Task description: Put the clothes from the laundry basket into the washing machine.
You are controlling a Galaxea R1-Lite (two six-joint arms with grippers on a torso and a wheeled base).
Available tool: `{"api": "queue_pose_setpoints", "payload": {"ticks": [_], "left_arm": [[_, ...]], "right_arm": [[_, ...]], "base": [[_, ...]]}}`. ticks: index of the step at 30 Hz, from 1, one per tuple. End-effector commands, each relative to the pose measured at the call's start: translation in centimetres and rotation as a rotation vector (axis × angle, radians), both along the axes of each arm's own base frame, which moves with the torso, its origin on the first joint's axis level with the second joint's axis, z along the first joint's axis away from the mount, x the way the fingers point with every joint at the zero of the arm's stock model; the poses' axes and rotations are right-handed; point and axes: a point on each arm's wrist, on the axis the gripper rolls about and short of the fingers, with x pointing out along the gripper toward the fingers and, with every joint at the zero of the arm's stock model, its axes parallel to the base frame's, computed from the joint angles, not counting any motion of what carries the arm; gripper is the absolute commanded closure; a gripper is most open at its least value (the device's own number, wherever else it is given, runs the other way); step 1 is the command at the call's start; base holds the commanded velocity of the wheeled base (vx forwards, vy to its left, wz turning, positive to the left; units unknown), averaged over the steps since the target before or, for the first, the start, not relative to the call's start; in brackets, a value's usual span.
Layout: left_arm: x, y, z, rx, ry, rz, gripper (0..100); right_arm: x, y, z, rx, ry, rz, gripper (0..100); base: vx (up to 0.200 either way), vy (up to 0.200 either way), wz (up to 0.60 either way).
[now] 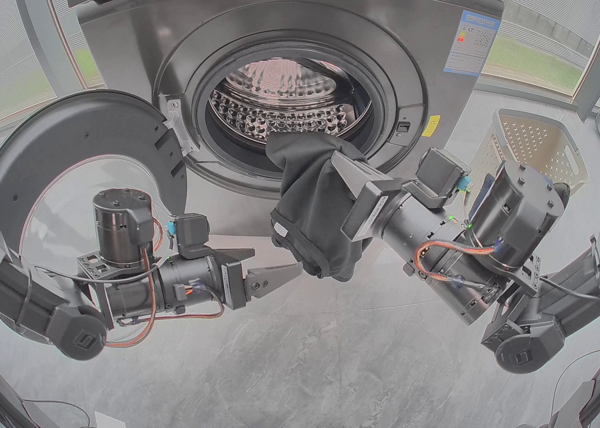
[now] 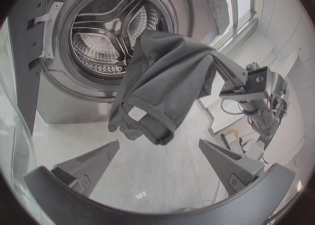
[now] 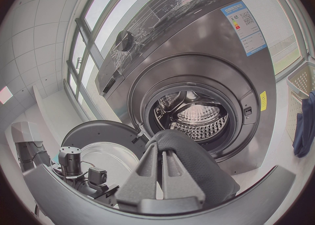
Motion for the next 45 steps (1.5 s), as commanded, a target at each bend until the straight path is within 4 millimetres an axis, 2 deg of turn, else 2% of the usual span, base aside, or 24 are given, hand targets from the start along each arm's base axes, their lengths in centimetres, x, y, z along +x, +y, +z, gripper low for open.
{"api": "queue_pose_setpoints", "payload": {"ticks": [1,11,25,32,39,45], "left_arm": [[1.2,-1.0,-0.4,-0.026,0.001,0.014,0],[2.3,-2.4,-1.1,-0.071,0.001,0.03,0],[4.1,-3.4,-0.7,-0.119,-0.082,0.09,0],[4.0,-3.9,-0.3,-0.149,-0.078,0.09,0],[4.4,-4.3,-1.5,-0.132,-0.058,0.093,0],[4.9,-4.5,-1.3,-0.147,-0.085,0.123,0]], "right_arm": [[-0.2,0.1,0.0,0.001,-0.001,0.005,100],[-0.4,0.2,-0.1,-0.002,0.002,0.01,100],[-0.4,0.1,-0.2,0.0,-0.001,0.011,100],[-0.4,0.2,-0.2,-0.002,0.0,0.011,100],[-0.5,0.1,-0.3,0.0,-0.001,0.011,100],[-0.5,0.1,-0.4,-0.004,0.002,0.013,100]], "base": [[0.0,0.0,0.0],[0.0,0.0,0.0],[0.0,0.0,0.0],[0.0,0.0,0.0],[0.0,0.0,0.0],[0.0,0.0,0.0]]}}
